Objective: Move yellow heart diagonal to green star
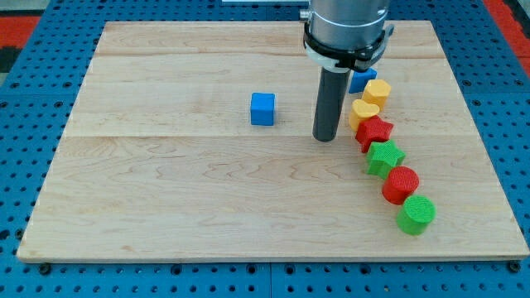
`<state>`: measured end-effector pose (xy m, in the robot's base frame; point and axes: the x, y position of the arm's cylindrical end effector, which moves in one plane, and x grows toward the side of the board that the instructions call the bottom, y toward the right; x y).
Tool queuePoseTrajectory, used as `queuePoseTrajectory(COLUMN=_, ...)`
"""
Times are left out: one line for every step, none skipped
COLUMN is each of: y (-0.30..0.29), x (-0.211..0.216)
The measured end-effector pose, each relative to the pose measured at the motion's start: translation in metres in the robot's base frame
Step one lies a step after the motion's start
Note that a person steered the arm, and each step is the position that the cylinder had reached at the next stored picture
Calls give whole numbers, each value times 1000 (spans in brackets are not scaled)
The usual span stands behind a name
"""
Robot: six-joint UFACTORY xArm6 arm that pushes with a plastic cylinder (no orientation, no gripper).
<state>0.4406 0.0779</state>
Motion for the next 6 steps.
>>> queuePoseTrajectory(y=-9, x=-13)
queuePoseTrajectory(y=2, x=-32)
queuePoseTrajectory(y=29, x=-31)
queuePoseTrajectory(y=48, x=-31)
queuePoseTrajectory(y=8, x=-64)
queuePoseTrajectory(y=-25, x=-129)
